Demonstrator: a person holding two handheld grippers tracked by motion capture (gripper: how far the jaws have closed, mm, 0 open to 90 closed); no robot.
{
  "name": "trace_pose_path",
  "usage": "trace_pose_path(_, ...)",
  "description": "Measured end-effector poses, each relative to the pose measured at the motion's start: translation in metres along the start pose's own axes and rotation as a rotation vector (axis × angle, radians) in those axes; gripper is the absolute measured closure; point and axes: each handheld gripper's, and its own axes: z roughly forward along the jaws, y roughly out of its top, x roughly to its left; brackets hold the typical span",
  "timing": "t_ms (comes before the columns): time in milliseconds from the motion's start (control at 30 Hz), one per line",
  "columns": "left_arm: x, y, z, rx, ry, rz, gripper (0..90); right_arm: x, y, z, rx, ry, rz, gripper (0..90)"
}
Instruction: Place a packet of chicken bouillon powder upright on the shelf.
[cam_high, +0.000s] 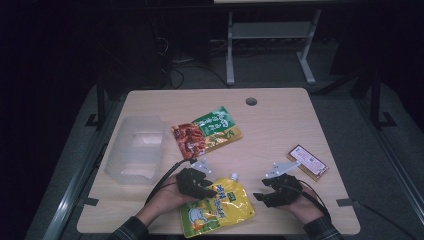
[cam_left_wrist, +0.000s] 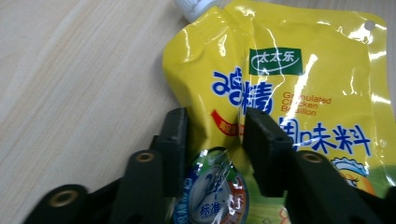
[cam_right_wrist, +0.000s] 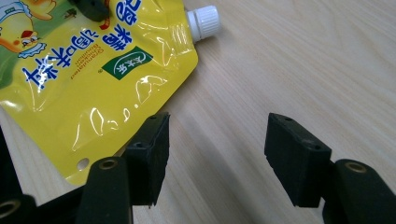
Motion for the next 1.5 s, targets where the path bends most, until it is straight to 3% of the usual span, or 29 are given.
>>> trace_pose_path(133, 0.000, 0.000, 0.000, -0.004, 0.004, 0.017, 77.1, 0.000, 0.001, 0.000, -0.004, -0.002, 0.001, 39.3)
trace_pose_path(267, -0.001, -0.001, -0.001, -0.005, 0.009, 0.020, 80.1, 0.000, 0.001, 0.000, -0.006, -0.004, 0.004, 38.3)
trace_pose_path(367, 0.001, -0.003, -0.003, -0.035, -0.010, 0.006, 83.0, -0.001, 0.001, 0.001, -0.008, -0.006, 0.003, 37.1)
trace_pose_path(667, 0.003, -0.004, -0.022, -0.177, -0.003, -0.039, 88.3, -0.003, 0.002, -0.005, -0.044, -0.007, 0.014, 34.3)
trace_pose_path(1033, 0.007, -0.007, -0.057, -0.364, 0.096, -0.076, 88.7, -0.007, 0.001, -0.015, -0.107, 0.016, 0.037, 31.0)
trace_pose_path(1167, 0.008, -0.008, -0.065, -0.411, 0.131, -0.090, 88.7, -0.004, 0.001, -0.014, -0.124, 0.045, 0.035, 29.8)
trace_pose_path(1267, 0.008, -0.009, -0.068, -0.431, 0.141, -0.096, 88.7, 0.000, 0.004, -0.012, -0.165, 0.119, 0.054, 28.9)
trace_pose_path(1500, 0.004, -0.008, -0.071, -0.456, 0.151, -0.095, 88.8, 0.020, 0.021, 0.000, -0.243, 0.161, 0.051, 24.7)
